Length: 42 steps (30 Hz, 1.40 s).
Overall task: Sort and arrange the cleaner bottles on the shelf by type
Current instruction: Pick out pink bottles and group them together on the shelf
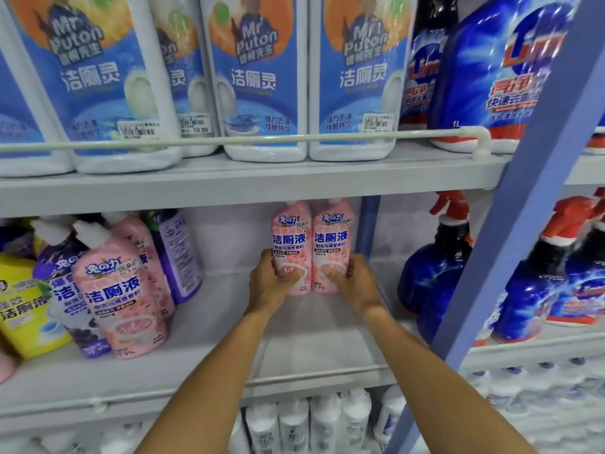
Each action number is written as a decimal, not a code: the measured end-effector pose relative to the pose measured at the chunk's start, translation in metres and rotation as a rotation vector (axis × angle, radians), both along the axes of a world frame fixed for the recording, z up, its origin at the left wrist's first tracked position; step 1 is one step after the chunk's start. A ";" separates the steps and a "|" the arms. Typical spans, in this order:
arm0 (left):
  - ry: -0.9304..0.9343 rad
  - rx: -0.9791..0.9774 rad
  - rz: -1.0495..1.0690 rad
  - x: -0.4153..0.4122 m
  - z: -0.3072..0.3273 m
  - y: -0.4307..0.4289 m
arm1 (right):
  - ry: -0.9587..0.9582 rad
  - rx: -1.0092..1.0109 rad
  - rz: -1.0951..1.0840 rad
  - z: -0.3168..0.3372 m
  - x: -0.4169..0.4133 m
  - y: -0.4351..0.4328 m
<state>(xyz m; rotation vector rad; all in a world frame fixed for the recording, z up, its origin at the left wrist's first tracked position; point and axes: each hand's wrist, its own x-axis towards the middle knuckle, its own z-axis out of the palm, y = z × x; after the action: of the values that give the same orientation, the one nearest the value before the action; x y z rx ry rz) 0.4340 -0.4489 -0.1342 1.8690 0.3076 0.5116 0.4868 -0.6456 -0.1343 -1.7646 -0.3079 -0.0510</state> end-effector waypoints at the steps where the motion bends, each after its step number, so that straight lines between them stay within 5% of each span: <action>1: -0.005 0.004 0.005 0.006 -0.001 0.000 | 0.014 0.015 0.015 -0.001 0.006 0.001; 24: -0.054 0.028 0.149 0.036 -0.010 -0.011 | 0.022 0.111 0.056 -0.014 0.039 0.003; 32: -0.031 -0.086 0.056 0.030 -0.006 -0.006 | 0.035 0.032 0.062 -0.007 0.028 0.001; 42: -0.093 -0.334 0.079 -0.035 0.002 0.028 | 0.248 0.262 -0.208 0.018 -0.020 0.002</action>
<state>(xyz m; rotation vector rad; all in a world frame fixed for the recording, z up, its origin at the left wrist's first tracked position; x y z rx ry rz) 0.3986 -0.4211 -0.1320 1.5094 0.3808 0.5622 0.4664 -0.6435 -0.1162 -1.5173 0.0616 -0.0201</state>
